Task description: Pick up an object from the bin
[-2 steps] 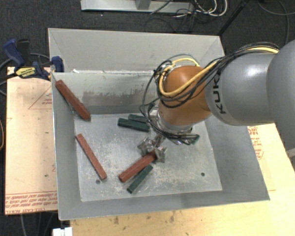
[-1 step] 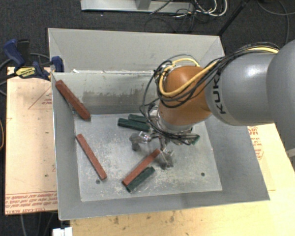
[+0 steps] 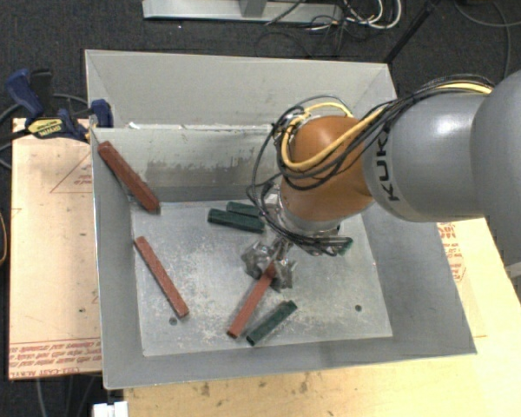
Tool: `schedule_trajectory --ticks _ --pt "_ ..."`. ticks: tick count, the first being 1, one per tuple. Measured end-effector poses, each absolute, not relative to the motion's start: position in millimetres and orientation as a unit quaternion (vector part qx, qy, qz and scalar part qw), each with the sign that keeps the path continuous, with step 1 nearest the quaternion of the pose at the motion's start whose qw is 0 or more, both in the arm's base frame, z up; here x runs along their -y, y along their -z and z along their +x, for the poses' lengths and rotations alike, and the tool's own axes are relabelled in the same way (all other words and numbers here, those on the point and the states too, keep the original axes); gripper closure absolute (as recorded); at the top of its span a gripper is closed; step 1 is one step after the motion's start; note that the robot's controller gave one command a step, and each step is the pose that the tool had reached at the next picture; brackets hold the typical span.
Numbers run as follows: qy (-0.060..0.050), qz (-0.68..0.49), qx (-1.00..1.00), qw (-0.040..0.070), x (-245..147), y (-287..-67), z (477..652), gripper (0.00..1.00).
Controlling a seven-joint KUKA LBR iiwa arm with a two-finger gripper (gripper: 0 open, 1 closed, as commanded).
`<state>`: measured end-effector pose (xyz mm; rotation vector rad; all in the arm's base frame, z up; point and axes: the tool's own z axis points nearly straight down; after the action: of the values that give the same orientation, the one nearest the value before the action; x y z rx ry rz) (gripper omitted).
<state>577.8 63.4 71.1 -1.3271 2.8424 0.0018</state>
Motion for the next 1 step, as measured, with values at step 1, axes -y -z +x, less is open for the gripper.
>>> schedule_trajectory --ticks 1 --pt "0.002 -0.493 -0.87 0.007 -69.6 -210.4 621.1 1.0"
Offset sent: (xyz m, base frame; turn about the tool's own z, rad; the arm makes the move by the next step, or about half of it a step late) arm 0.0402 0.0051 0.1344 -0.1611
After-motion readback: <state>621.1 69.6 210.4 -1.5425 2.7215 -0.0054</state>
